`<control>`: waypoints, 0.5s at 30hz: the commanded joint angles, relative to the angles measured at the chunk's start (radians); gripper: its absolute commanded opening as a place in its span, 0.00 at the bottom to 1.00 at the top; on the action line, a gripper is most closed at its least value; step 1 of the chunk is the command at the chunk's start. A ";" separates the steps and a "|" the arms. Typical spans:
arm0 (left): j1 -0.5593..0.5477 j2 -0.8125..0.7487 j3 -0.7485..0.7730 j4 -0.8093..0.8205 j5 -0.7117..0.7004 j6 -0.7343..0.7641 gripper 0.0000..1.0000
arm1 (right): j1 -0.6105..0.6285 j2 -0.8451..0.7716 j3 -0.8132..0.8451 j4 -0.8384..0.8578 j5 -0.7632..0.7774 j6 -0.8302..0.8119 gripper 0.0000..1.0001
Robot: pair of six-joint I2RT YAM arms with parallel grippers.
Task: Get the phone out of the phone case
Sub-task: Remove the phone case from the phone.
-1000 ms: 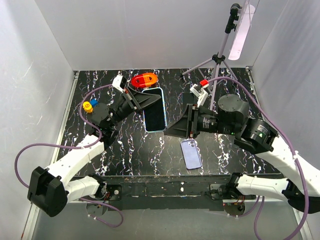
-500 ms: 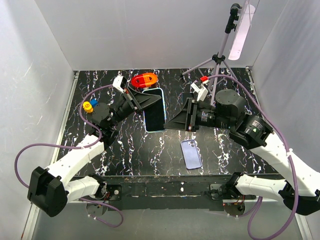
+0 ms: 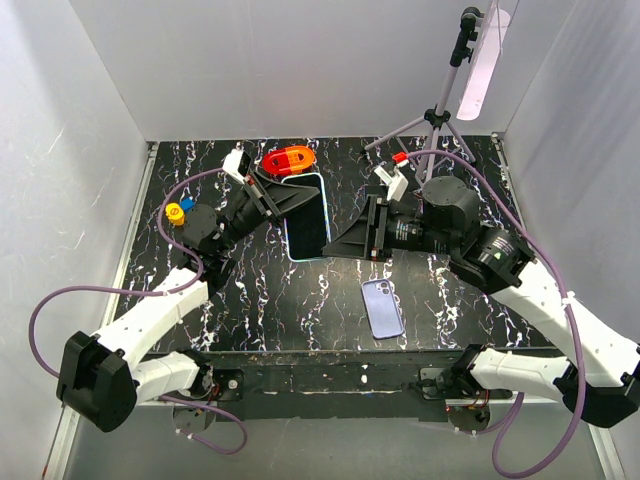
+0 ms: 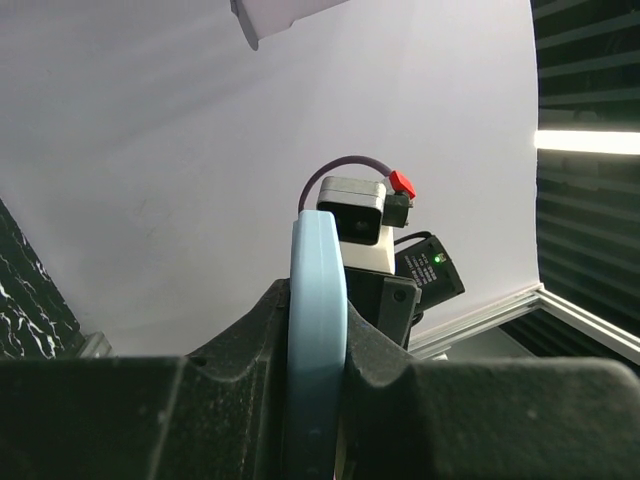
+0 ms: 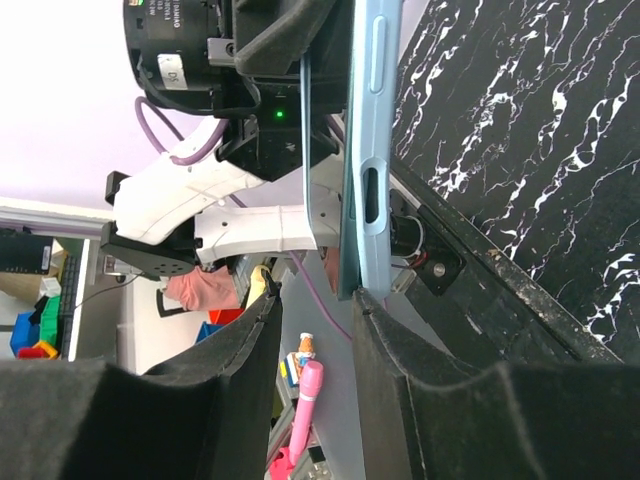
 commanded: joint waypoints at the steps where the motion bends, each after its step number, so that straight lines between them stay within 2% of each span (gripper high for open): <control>1: -0.017 -0.027 0.043 0.085 -0.015 -0.072 0.00 | 0.000 0.065 0.019 -0.004 0.064 -0.041 0.42; 8: -0.017 -0.030 0.035 0.124 -0.015 -0.119 0.00 | -0.005 0.119 0.039 -0.005 0.084 -0.072 0.43; 15: -0.029 -0.024 0.041 0.120 0.020 -0.129 0.00 | -0.080 0.143 0.017 0.173 -0.059 0.003 0.42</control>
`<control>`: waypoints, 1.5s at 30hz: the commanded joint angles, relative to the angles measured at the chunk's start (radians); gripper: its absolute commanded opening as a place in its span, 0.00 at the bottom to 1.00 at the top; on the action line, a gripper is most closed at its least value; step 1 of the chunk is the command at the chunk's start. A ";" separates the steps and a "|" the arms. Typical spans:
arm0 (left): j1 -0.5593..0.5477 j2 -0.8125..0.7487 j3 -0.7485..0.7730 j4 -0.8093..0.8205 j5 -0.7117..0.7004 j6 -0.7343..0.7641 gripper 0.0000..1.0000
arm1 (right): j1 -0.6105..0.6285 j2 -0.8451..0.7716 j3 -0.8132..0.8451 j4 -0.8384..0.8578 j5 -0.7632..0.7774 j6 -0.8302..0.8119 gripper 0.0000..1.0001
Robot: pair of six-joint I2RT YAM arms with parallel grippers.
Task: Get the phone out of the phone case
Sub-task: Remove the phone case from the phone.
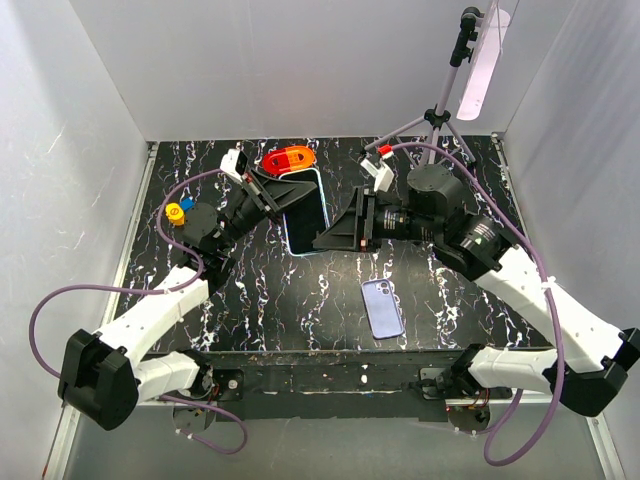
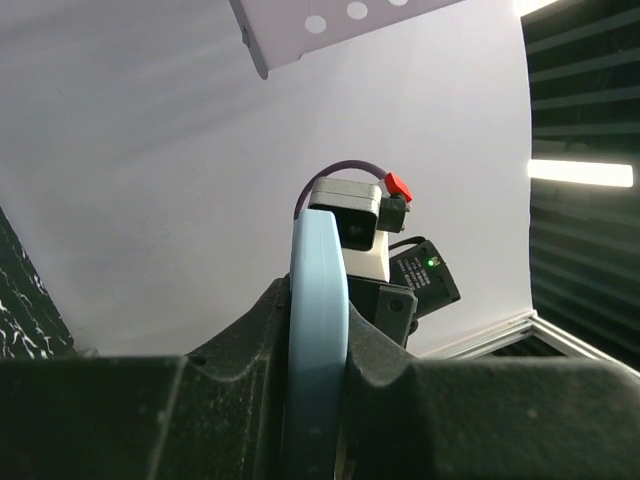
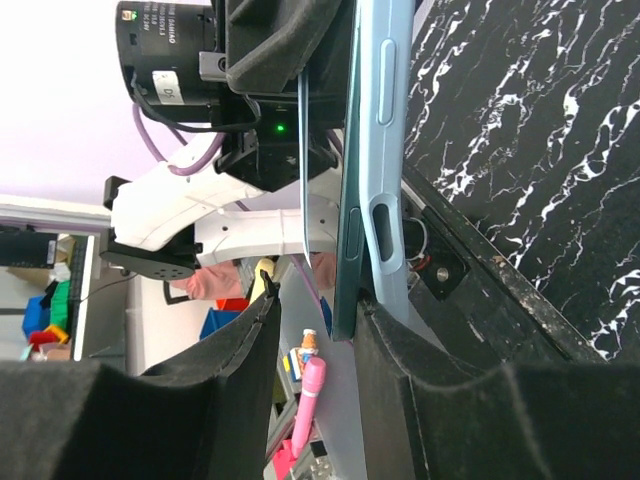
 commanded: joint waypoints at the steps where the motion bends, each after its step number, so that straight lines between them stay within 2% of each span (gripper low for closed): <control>1: -0.044 -0.037 0.042 0.121 0.041 -0.103 0.00 | -0.060 0.057 -0.011 0.160 -0.016 0.035 0.42; 7: -0.083 -0.030 0.088 0.017 0.090 -0.018 0.00 | -0.082 0.103 0.010 0.234 -0.043 0.075 0.39; 14: -0.129 -0.037 0.132 -0.128 0.118 0.128 0.00 | -0.083 0.137 0.012 0.278 -0.055 0.101 0.26; 15: -0.128 -0.043 0.138 -0.167 0.128 0.151 0.00 | -0.086 0.137 0.007 0.286 -0.059 0.104 0.17; 16: -0.129 -0.045 0.151 -0.210 0.139 0.183 0.00 | -0.091 0.135 0.002 0.294 -0.073 0.111 0.04; 17: -0.126 -0.048 0.164 -0.263 0.154 0.223 0.09 | -0.101 0.128 -0.008 0.307 -0.084 0.120 0.01; 19: -0.125 -0.063 0.195 -0.392 0.170 0.312 0.46 | -0.124 0.098 -0.051 0.349 -0.099 0.157 0.01; 20: -0.125 -0.075 0.197 -0.453 0.164 0.349 0.59 | -0.138 0.079 -0.077 0.381 -0.113 0.177 0.01; 21: -0.122 -0.097 0.191 -0.489 0.150 0.386 0.82 | -0.154 0.063 -0.097 0.404 -0.128 0.194 0.01; 22: -0.120 -0.120 0.182 -0.524 0.136 0.416 0.94 | -0.169 0.040 -0.106 0.409 -0.139 0.202 0.01; 23: -0.119 -0.152 0.174 -0.549 0.118 0.441 0.98 | -0.181 0.025 -0.114 0.406 -0.150 0.205 0.01; 25: -0.116 -0.190 0.163 -0.612 0.092 0.496 0.98 | -0.210 -0.006 -0.128 0.399 -0.171 0.205 0.01; 28: -0.113 -0.207 0.154 -0.641 0.104 0.542 0.77 | -0.258 -0.067 -0.203 0.516 -0.199 0.245 0.01; 30: -0.113 -0.204 0.151 -0.647 0.122 0.556 0.65 | -0.287 -0.087 -0.214 0.495 -0.204 0.245 0.01; 34: -0.114 -0.189 0.140 -0.595 0.162 0.555 0.50 | -0.309 -0.096 -0.189 0.447 -0.234 0.225 0.01; 37: -0.113 -0.160 0.161 -0.560 0.190 0.556 0.47 | -0.309 -0.098 -0.182 0.441 -0.247 0.225 0.01; 41: -0.114 -0.120 0.186 -0.534 0.217 0.555 0.51 | -0.309 -0.103 -0.176 0.427 -0.245 0.213 0.01; 45: -0.113 -0.105 0.198 -0.523 0.230 0.553 0.50 | -0.309 -0.106 -0.174 0.432 -0.254 0.213 0.01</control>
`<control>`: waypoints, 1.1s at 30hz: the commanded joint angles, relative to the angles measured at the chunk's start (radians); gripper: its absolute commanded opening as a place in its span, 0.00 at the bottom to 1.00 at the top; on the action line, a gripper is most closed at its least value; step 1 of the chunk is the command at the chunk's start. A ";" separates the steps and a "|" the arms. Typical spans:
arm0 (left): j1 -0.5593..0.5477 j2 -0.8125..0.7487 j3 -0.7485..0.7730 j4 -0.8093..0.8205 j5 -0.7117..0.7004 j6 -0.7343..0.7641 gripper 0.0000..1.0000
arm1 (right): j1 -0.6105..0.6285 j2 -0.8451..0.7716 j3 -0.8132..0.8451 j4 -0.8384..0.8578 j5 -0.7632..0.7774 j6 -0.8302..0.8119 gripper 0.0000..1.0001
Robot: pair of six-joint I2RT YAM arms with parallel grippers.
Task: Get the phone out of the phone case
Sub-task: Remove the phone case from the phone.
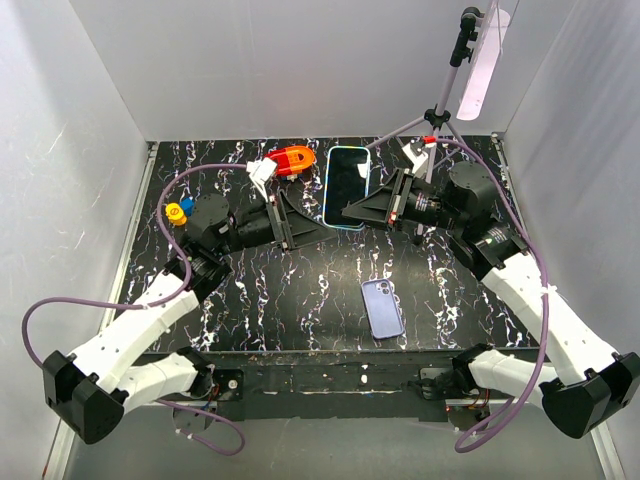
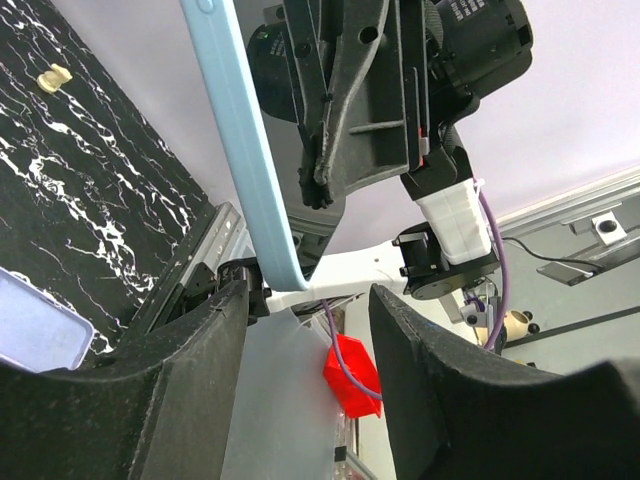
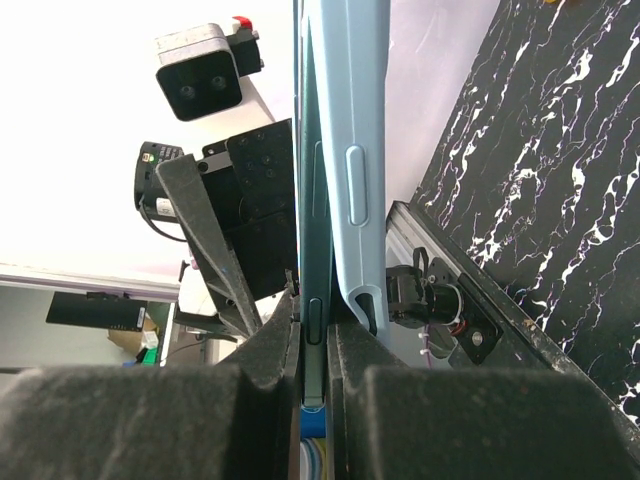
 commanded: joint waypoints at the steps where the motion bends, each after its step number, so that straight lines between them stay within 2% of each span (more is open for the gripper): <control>1: 0.001 0.003 0.047 0.044 0.036 0.010 0.49 | 0.001 -0.029 0.045 0.081 -0.030 -0.016 0.01; 8: 0.003 0.035 0.051 0.115 0.036 -0.030 0.38 | 0.001 -0.037 0.036 0.082 -0.042 -0.013 0.01; 11: 0.003 0.052 0.063 0.112 0.052 -0.023 0.28 | 0.001 -0.043 0.034 0.082 -0.045 -0.011 0.01; 13: 0.003 0.055 0.070 0.105 0.062 -0.006 0.19 | 0.003 -0.048 0.031 0.080 -0.055 -0.010 0.01; 15: 0.004 0.057 0.083 0.084 0.072 0.034 0.06 | 0.001 -0.052 0.023 0.083 -0.074 -0.002 0.01; 17: 0.004 0.058 0.100 0.041 0.078 0.106 0.00 | 0.001 -0.059 0.013 0.086 -0.108 0.003 0.01; 20: 0.009 0.078 0.129 -0.013 0.126 0.230 0.00 | 0.001 -0.074 0.004 0.068 -0.142 0.003 0.01; 22: 0.009 0.081 0.128 0.021 0.189 0.276 0.00 | 0.001 -0.075 -0.004 0.068 -0.177 0.027 0.01; 24: 0.007 0.081 0.132 -0.011 0.207 0.363 0.00 | 0.001 -0.083 -0.026 0.144 -0.222 0.087 0.01; 28: 0.012 0.063 0.136 -0.276 0.102 0.587 0.00 | 0.000 -0.118 -0.052 0.273 -0.262 0.208 0.01; 30: 0.010 0.060 0.114 -0.341 0.039 0.643 0.00 | 0.000 -0.140 -0.068 0.319 -0.259 0.272 0.01; 33: 0.012 0.086 0.085 -0.411 -0.021 0.677 0.00 | 0.000 -0.154 -0.111 0.475 -0.243 0.393 0.01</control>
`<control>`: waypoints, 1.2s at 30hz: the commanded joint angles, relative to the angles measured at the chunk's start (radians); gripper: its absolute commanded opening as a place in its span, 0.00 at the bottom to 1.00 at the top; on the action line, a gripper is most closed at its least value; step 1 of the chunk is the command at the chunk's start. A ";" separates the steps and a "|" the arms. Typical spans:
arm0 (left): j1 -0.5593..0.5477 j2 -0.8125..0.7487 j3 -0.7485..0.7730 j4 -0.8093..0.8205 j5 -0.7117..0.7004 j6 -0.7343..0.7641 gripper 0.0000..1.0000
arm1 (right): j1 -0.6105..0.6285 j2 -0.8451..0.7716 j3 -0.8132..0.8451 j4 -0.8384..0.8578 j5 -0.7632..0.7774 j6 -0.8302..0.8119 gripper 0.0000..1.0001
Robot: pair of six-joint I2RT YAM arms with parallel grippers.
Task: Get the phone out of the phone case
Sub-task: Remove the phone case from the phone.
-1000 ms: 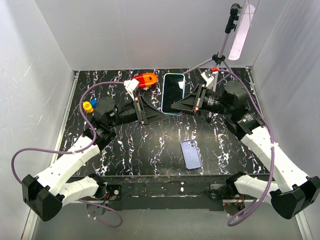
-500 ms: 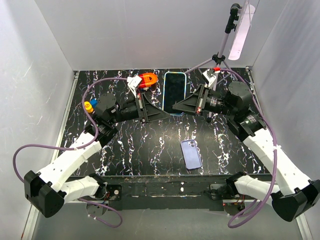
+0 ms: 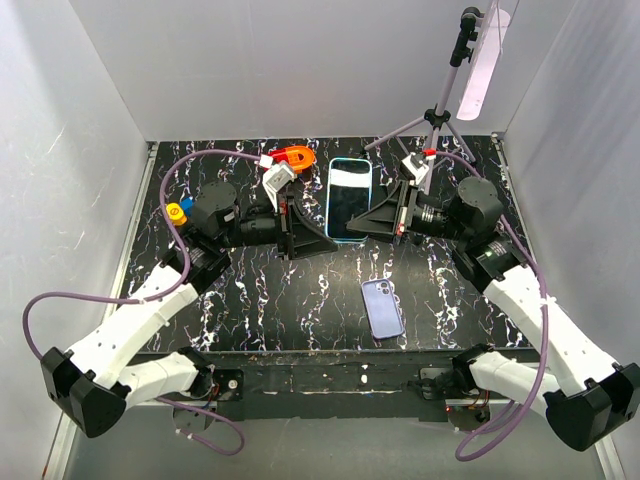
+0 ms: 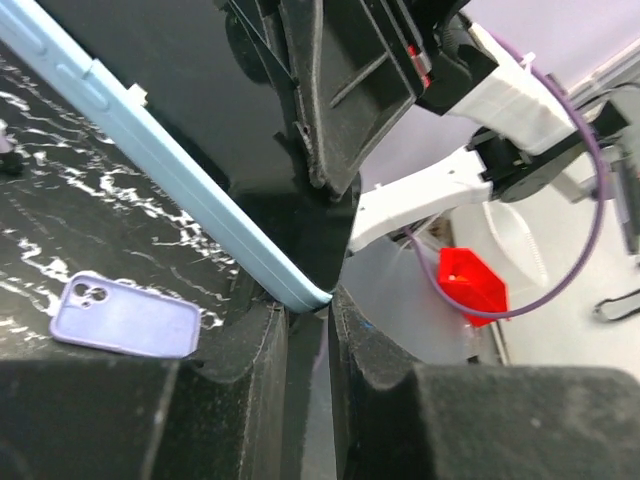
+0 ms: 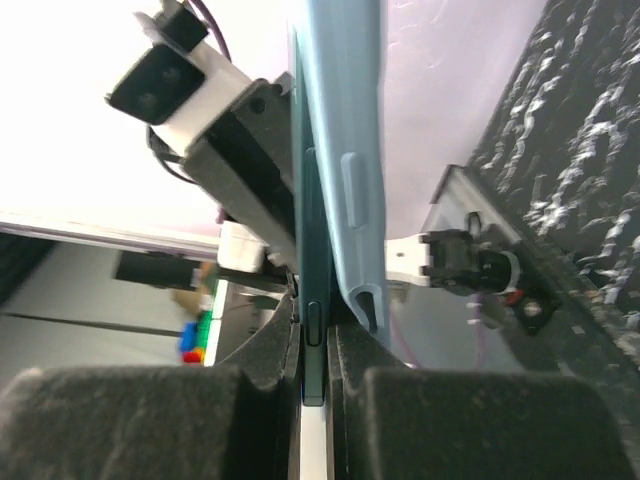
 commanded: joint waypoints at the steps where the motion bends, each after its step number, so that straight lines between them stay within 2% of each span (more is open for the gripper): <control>1: 0.019 0.038 -0.048 -0.224 -0.177 0.221 0.00 | 0.011 -0.084 -0.001 0.357 -0.111 0.283 0.01; 7: 0.019 -0.009 -0.080 -0.192 -0.189 0.187 0.00 | 0.008 -0.066 -0.064 0.487 -0.082 0.359 0.01; 11: 0.019 -0.057 -0.098 -0.131 -0.142 0.134 0.00 | 0.008 -0.058 -0.015 0.307 -0.074 0.222 0.01; 15: 0.019 -0.072 -0.109 -0.100 -0.146 0.088 0.00 | 0.008 -0.026 -0.043 0.398 -0.082 0.271 0.01; 18: 0.019 -0.091 -0.140 -0.096 -0.177 0.048 0.00 | 0.008 -0.024 -0.067 0.369 -0.068 0.271 0.01; 22: 0.018 -0.153 -0.258 -0.095 -0.267 -0.118 0.00 | 0.008 -0.008 -0.128 0.323 -0.072 0.282 0.01; 25: 0.019 -0.175 -0.342 -0.294 -0.485 -0.303 0.00 | 0.017 0.014 -0.217 0.398 -0.082 0.361 0.01; 28: 0.019 -0.158 -0.431 -0.293 -0.540 -0.408 0.00 | 0.029 0.009 -0.283 0.418 -0.079 0.392 0.01; 33: 0.018 -0.079 -0.572 -0.046 -0.455 -0.600 0.00 | 0.040 -0.001 -0.291 0.400 -0.083 0.385 0.01; 36: 0.016 -0.036 -0.582 -0.035 -0.402 -0.586 0.00 | 0.038 -0.012 -0.259 0.329 -0.082 0.345 0.01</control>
